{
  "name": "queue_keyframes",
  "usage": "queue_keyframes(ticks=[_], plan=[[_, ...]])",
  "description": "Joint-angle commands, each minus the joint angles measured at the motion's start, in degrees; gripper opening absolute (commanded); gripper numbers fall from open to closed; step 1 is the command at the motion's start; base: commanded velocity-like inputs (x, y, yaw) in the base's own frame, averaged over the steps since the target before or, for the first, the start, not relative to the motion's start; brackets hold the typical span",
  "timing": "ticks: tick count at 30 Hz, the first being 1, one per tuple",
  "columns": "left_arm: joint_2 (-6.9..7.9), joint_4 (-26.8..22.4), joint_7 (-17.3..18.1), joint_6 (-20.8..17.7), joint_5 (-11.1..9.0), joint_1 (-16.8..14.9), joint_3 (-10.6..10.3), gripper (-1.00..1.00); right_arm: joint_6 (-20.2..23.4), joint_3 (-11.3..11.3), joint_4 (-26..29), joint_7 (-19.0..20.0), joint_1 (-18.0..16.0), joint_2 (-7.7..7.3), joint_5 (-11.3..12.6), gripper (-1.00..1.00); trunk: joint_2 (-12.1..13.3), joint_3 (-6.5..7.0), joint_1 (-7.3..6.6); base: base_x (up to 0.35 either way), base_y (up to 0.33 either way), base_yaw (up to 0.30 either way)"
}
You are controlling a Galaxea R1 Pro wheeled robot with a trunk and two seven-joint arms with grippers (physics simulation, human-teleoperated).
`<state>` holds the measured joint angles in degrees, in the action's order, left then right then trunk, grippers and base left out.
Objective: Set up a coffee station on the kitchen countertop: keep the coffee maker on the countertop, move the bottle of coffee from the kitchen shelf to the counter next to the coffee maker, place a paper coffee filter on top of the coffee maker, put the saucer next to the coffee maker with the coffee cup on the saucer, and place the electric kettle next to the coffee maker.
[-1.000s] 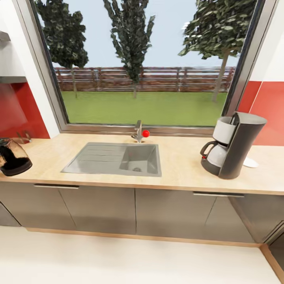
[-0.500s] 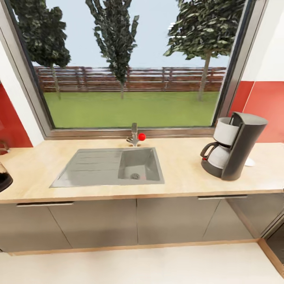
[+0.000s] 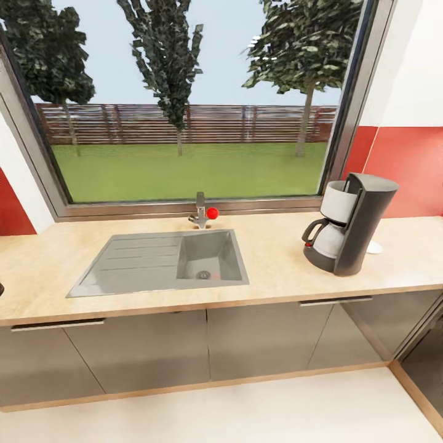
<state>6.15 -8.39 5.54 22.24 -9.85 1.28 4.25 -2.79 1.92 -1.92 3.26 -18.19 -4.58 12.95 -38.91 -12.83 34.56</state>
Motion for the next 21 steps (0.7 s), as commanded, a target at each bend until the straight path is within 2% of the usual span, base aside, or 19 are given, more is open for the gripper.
queue_keyframes(ticks=[1,9,15,17,21], plan=[[-0.01,-0.1,0.6,0.0,-0.4,0.0,0.4,1.0,-0.2,0.2,-0.2,0.3,-0.1,0.11,0.7,-1.0,-0.1,-0.07,0.01,-0.001,0.0,0.0],[-0.18,0.0,0.6,-0.7,-0.7,0.0,0.3,1.0,0.1,0.5,-0.1,0.5,-0.1,0.8,0.2,-1.0,-0.1,-0.07,0.01,0.0,0.0,0.0],[-0.33,0.0,0.6,-0.8,-0.8,0.0,0.4,1.0,1.1,1.7,0.5,-1.7,-0.1,1.01,-3.6,-1.0,-0.1,-0.07,0.01,0.0,0.0,0.0],[-0.34,0.0,0.6,-0.8,-0.8,0.0,0.3,1.0,2.5,1.9,3.0,-2.6,-0.1,1.35,-4.4,-1.0,-0.1,-0.07,0.01,0.0,0.0,0.0],[-0.23,0.0,0.6,-0.8,-0.8,0.0,0.3,1.0,11.2,2.0,14.1,-5.8,-0.2,3.09,-5.3,-1.0,-0.1,-0.07,0.01,0.0,0.0,0.0]])
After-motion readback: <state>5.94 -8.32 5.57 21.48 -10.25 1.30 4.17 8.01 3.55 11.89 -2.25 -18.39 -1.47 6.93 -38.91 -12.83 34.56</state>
